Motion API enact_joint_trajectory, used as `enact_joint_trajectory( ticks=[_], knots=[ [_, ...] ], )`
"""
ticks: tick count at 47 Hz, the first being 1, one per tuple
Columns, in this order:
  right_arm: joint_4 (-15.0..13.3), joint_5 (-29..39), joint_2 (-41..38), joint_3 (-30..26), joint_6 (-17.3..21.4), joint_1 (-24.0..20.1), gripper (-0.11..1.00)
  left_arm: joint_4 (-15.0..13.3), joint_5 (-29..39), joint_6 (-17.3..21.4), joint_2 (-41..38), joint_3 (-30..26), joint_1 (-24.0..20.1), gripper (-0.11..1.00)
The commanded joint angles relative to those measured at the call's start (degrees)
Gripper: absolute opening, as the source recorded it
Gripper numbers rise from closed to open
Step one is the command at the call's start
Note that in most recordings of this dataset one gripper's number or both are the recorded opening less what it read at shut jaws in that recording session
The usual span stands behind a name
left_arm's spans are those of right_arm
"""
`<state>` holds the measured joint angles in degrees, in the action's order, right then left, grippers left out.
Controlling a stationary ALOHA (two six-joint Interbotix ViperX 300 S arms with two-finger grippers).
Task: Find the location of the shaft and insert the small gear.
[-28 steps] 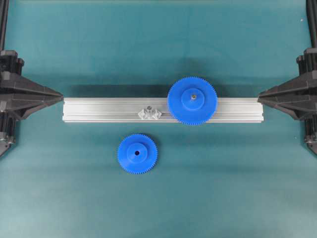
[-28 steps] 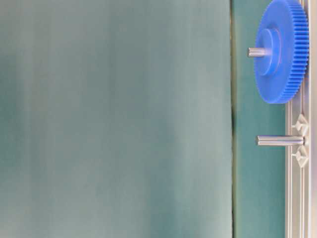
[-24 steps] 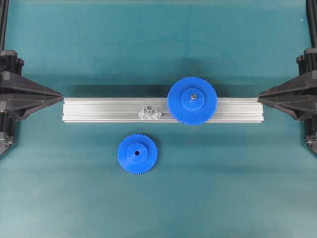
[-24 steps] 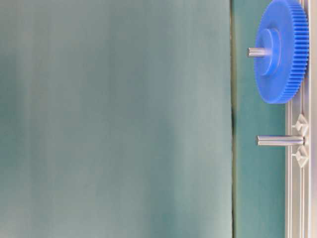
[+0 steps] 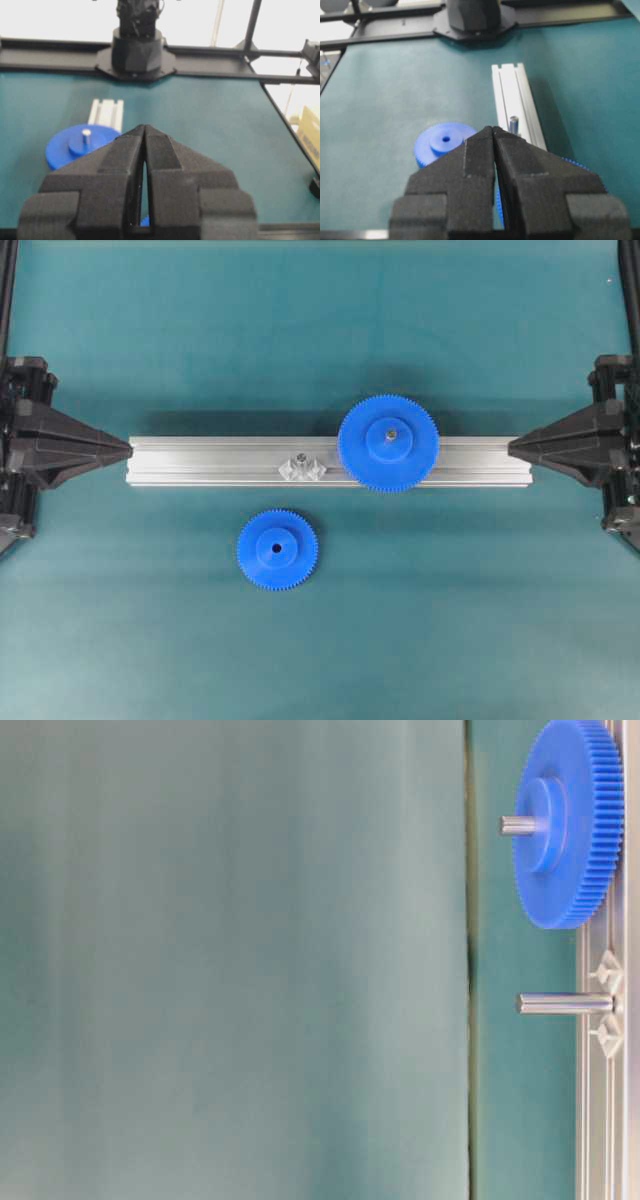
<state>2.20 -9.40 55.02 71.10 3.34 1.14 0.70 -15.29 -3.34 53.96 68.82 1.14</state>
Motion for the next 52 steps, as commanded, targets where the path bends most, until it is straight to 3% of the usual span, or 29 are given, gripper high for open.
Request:
enact_joint_trajectory(
  ticks=[1, 22, 37, 52],
  knots=[
    [0.0, -0.09, -0.35, -0.7, 0.62, 0.09, 0.05, 0.09, 2.37, -0.09, -1.23, -2.02, 0.35, 0.0],
    [0.0, 2.64, -0.44, -0.88, 0.7, 0.09, 0.05, 0.09, 13.89, 0.35, -5.89, -8.17, 1.14, 0.0],
    [0.0, 3.16, -0.62, -0.97, 0.7, 0.09, 0.05, 0.09, 21.27, -0.88, -14.94, -12.74, 4.13, 0.0],
    [0.0, 3.08, -0.53, -0.79, 0.7, 0.09, 0.05, 0.09, 22.94, -2.46, -22.32, -16.08, 4.92, 0.0]
  ],
)
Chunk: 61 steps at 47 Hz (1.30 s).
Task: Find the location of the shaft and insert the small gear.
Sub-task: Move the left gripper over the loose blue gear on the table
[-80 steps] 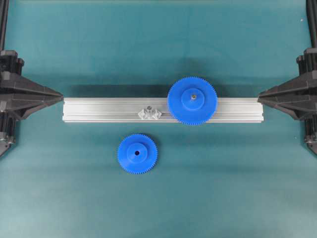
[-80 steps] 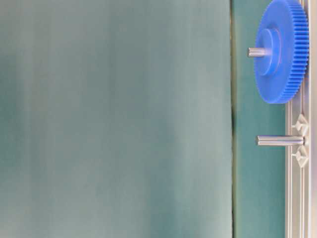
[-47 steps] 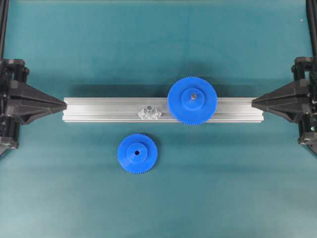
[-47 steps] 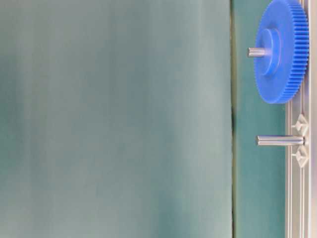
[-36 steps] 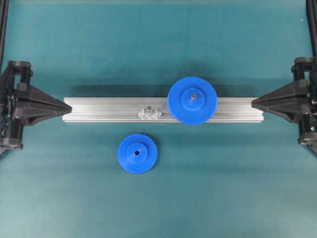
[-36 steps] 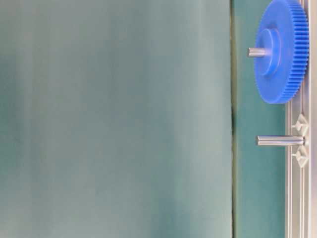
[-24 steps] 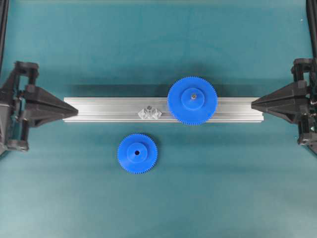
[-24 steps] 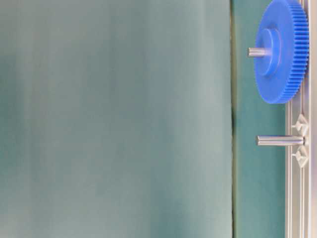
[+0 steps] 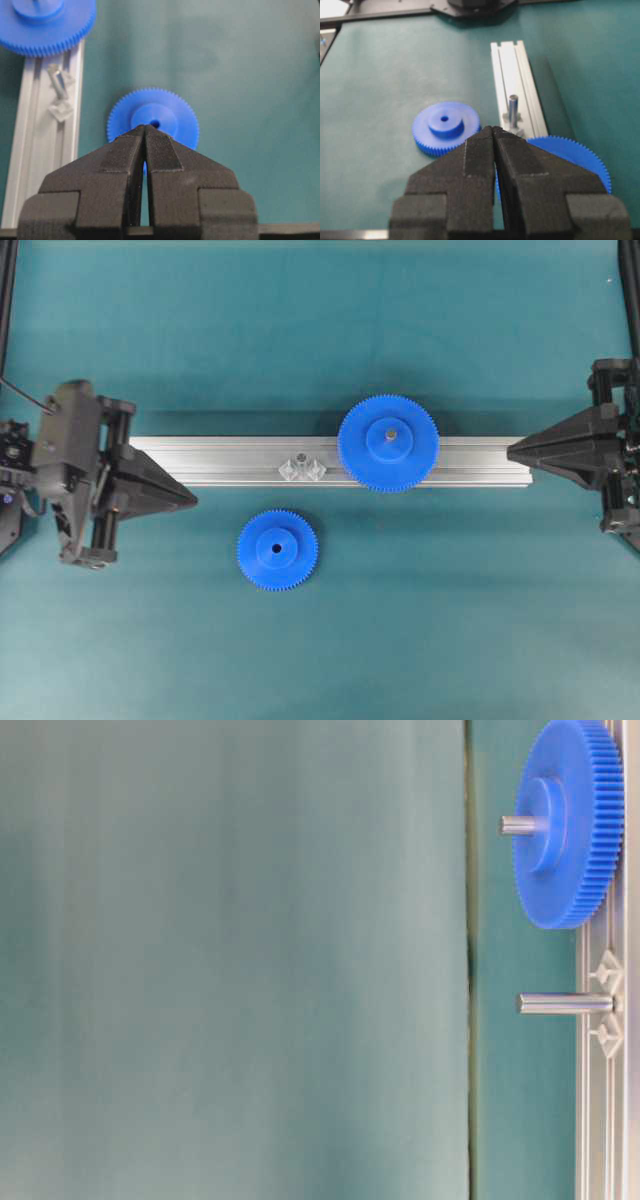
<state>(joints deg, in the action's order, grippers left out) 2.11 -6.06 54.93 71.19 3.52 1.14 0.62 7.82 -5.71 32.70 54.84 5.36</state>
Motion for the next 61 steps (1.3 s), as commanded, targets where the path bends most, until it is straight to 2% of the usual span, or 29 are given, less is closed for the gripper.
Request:
enact_joint_trajectory(
  ticks=[1, 18, 33, 44, 54, 61],
  knots=[
    [0.09, -0.26, -0.44, -0.88, 0.53, 0.09, 0.05, 0.18, -0.09, -0.18, -1.41, -2.29, 0.88, 0.0],
    [0.09, -0.26, -0.26, -0.79, 0.53, 0.09, 0.05, 0.18, 4.83, -2.64, -7.65, -6.77, 1.05, 0.0],
    [0.09, -0.26, -0.18, -0.7, 0.53, 0.09, 0.05, 0.18, 9.76, -2.99, -14.5, -11.95, 2.02, 0.0],
    [0.09, -0.26, -0.18, -0.44, 0.53, 0.09, 0.05, 0.26, 10.55, -3.52, -19.6, -14.41, 2.29, 0.0],
    [0.09, -0.26, 0.18, -0.09, 0.62, 0.09, 0.05, 0.18, 12.04, -6.94, -23.82, -17.4, 2.46, 0.0],
    [0.09, -0.26, 0.79, 0.09, 0.62, 0.09, 0.05, 0.18, 16.17, -7.12, -26.54, -20.21, 2.46, 0.0]
  ],
)
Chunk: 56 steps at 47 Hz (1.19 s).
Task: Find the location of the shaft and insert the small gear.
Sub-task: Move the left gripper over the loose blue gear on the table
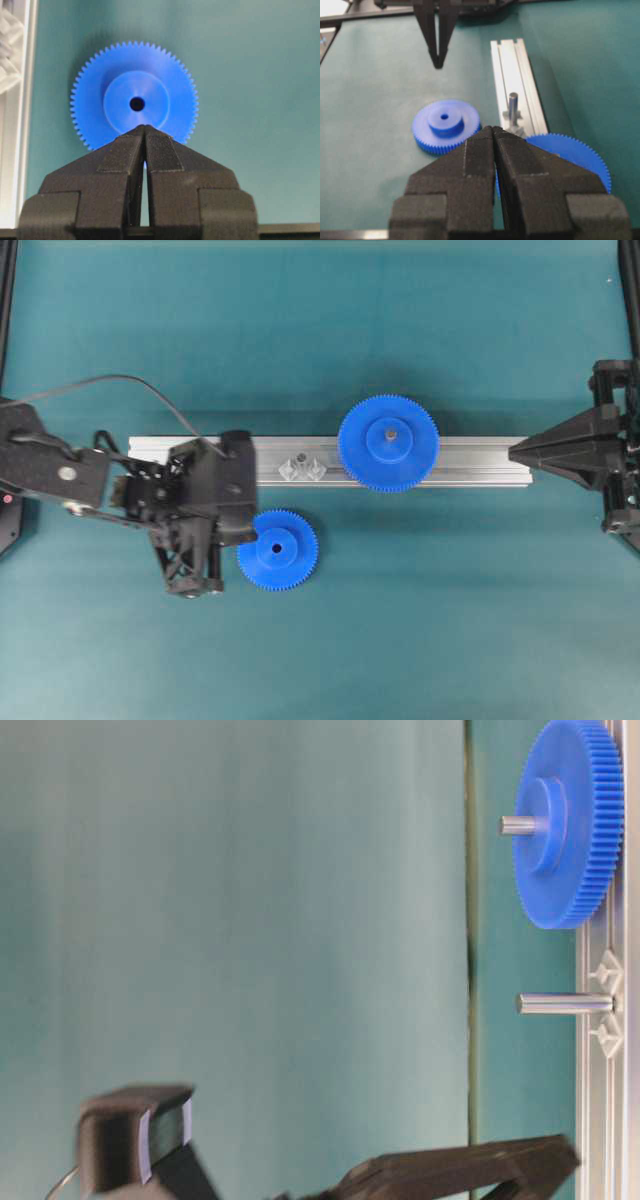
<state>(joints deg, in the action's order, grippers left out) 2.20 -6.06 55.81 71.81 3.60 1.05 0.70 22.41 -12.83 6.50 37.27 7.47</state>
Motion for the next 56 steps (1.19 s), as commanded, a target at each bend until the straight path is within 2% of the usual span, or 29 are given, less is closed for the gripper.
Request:
enact_joint_trajectory(
  ticks=[1, 15, 40, 56],
  knots=[
    [0.0, -0.26, 0.0, -0.44, 0.53, 0.18, 0.05, 0.09, 2.2, 0.0, -0.79, -3.08, 0.26, 0.0],
    [0.0, -0.26, 0.79, 0.0, 0.53, 0.18, 0.05, 0.44, 7.47, 1.41, -5.98, -9.05, 0.35, 0.0],
    [0.0, -0.18, 0.79, -0.09, 0.53, 0.26, 0.05, 0.44, 13.71, 7.21, -10.28, -14.94, 0.88, 0.0],
    [0.0, -0.18, 0.79, 0.35, 1.14, 0.18, 0.05, 0.44, 19.07, 8.35, -14.06, -19.16, 0.88, 0.0]
  ],
)
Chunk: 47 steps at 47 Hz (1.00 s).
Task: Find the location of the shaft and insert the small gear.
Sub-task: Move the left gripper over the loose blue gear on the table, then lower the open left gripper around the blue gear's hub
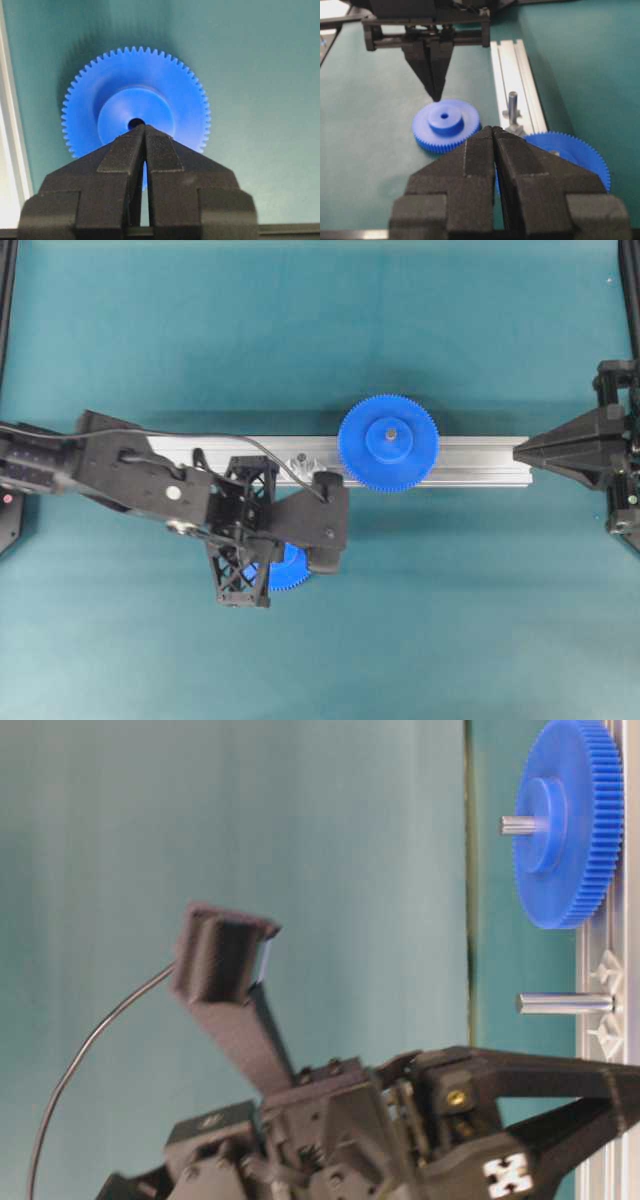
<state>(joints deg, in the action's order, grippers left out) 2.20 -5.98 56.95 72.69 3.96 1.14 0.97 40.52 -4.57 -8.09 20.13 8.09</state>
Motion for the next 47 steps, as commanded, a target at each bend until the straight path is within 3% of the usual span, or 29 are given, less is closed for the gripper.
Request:
enact_joint_trajectory(
  ticks=[1, 47],
  knots=[
    [0.0, -0.26, -0.35, -0.53, 0.88, 0.18, 0.05, 0.18, 1.32, 0.18, 0.26, -2.2, 0.26, 0.0],
    [0.0, -0.26, -0.35, -0.18, 1.67, 0.18, 0.05, 0.26, 5.89, 1.93, -2.64, -5.27, 0.18, 0.0]
  ],
)
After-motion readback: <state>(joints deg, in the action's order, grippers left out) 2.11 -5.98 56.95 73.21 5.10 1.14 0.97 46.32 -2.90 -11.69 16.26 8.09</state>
